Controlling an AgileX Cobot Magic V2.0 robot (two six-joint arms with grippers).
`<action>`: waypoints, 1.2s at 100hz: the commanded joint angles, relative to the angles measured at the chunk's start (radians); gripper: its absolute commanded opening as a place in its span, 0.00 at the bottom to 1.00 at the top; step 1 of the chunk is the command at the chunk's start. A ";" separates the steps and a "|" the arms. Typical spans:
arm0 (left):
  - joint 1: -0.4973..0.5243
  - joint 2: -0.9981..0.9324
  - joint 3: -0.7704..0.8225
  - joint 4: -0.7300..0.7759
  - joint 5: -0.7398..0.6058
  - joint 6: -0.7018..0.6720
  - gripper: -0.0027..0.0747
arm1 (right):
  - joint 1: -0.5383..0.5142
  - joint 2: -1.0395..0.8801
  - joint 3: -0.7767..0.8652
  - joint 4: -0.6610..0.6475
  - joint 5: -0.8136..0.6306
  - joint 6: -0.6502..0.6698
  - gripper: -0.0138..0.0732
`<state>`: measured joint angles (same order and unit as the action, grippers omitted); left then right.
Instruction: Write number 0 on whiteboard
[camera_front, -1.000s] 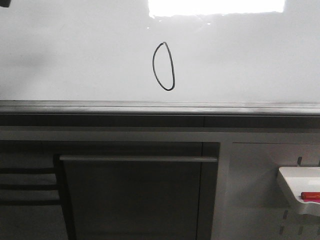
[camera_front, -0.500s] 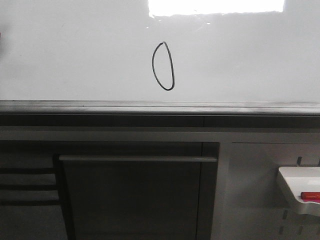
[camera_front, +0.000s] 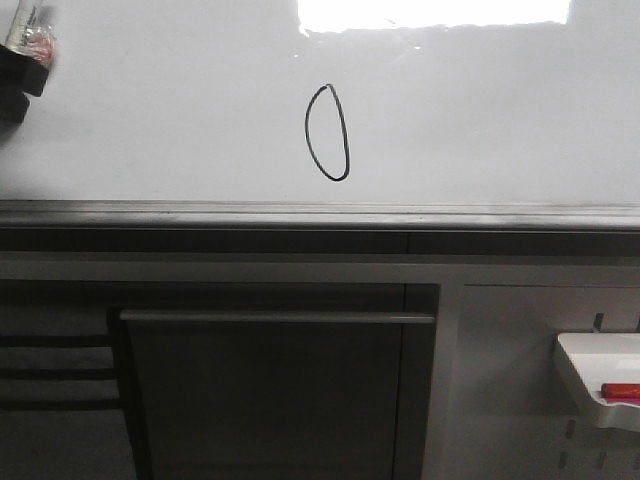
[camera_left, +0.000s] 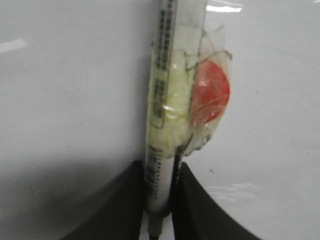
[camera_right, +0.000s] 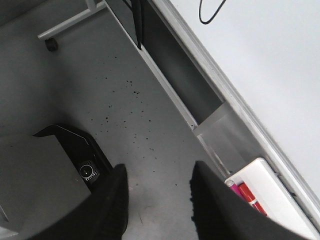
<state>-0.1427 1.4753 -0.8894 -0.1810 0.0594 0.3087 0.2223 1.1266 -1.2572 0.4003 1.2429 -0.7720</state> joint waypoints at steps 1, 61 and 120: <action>-0.006 -0.011 -0.032 -0.002 -0.045 -0.007 0.02 | -0.006 -0.018 -0.022 0.032 -0.033 -0.003 0.47; -0.006 -0.036 -0.032 -0.004 -0.008 -0.007 0.39 | -0.006 -0.018 -0.022 0.032 -0.030 -0.003 0.47; -0.006 -0.531 0.008 -0.012 0.470 -0.014 0.38 | -0.006 -0.117 0.162 0.026 -0.320 0.241 0.47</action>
<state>-0.1450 1.0552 -0.8804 -0.1809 0.5244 0.3087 0.2223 1.0808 -1.1534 0.4019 1.1110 -0.5898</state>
